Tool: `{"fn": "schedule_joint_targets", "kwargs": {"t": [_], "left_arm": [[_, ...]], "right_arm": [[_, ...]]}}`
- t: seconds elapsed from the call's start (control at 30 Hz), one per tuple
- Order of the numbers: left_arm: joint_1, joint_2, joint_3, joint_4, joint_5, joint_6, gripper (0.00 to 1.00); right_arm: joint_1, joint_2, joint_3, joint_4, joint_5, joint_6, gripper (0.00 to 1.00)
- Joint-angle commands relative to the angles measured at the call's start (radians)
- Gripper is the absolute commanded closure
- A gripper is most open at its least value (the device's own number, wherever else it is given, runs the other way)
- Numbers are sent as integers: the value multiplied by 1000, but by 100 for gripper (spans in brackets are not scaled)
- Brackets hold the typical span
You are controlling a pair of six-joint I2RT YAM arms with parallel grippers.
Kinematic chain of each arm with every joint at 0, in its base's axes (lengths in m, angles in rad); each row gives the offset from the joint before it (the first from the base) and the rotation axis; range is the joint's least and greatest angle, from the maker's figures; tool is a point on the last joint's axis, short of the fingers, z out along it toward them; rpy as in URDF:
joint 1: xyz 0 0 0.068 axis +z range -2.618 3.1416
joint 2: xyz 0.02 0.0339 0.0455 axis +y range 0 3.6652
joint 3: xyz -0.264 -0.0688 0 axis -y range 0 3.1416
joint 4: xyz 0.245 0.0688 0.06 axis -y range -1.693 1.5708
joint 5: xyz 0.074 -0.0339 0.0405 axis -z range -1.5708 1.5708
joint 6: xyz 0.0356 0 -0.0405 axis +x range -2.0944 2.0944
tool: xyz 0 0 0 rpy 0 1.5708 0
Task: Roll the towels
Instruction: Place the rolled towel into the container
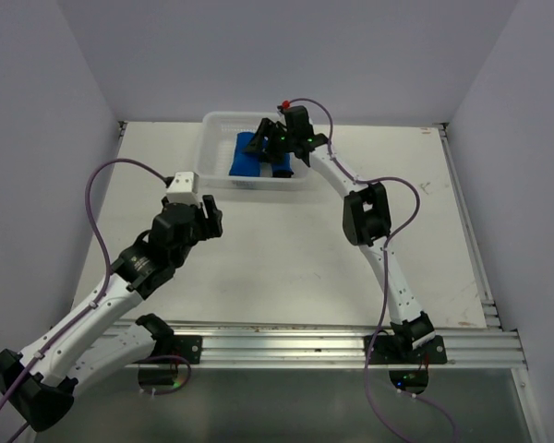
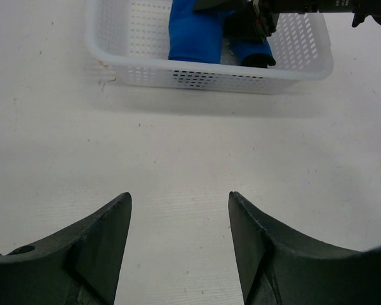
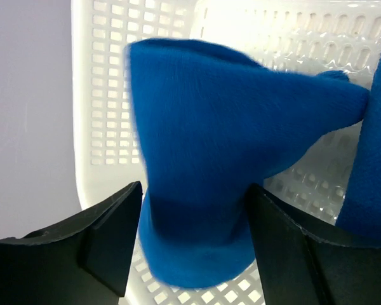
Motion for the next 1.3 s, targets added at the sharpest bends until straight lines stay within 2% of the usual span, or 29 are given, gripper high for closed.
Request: {"fn": "schedule_joint_targets", "kwargs": {"t": [0.0, 0.27, 0.47, 0.5, 0.57, 0.6, 0.73, 0.83, 0.9, 1.0, 1.03, 1.1, 1.13, 1.2, 1.27], "left_arm": [[8, 2, 3, 26, 9, 30, 34], [8, 8, 3, 21, 18, 33, 34], [8, 13, 10, 12, 15, 32, 33], [10, 10, 15, 10, 12, 33, 33], [8, 3, 15, 15, 12, 35, 30], [8, 3, 20, 17, 12, 40, 29], [8, 5, 73, -17, -13, 44, 24], [8, 2, 122, -29, -34, 64, 23], [10, 0, 150, -37, -62, 81, 22], [8, -3, 153, -39, -97, 110, 22], [8, 2, 153, -45, -103, 116, 22], [8, 6, 161, -66, -143, 119, 21], [8, 10, 165, -86, -152, 118, 21], [10, 10, 178, -95, -143, 115, 21], [8, 5, 190, -111, -130, 112, 20]], "right_arm": [[-9, -7, 24, 13, 1, -1, 29], [-29, -79, -28, -33, 15, -36, 22], [-33, -185, -54, -33, -50, -102, 21], [-33, -211, -57, -33, -45, -119, 13], [-35, -309, -86, -62, 10, -189, 9], [-35, -346, -104, -65, 33, -216, 1], [-44, -551, -238, -28, 94, -302, 1], [-49, -636, -311, -57, 119, -346, 1], [-47, -737, -367, -120, 245, -371, 1], [-44, -912, -552, -180, 410, -394, 1], [-27, -971, -683, -191, 577, -440, 1], [3, -1136, -820, -201, 803, -486, 1], [13, -1188, -949, -211, 912, -494, 1], [11, -1341, -1113, -237, 990, -498, 1], [11, -1442, -1207, -255, 1022, -477, 1]]}}
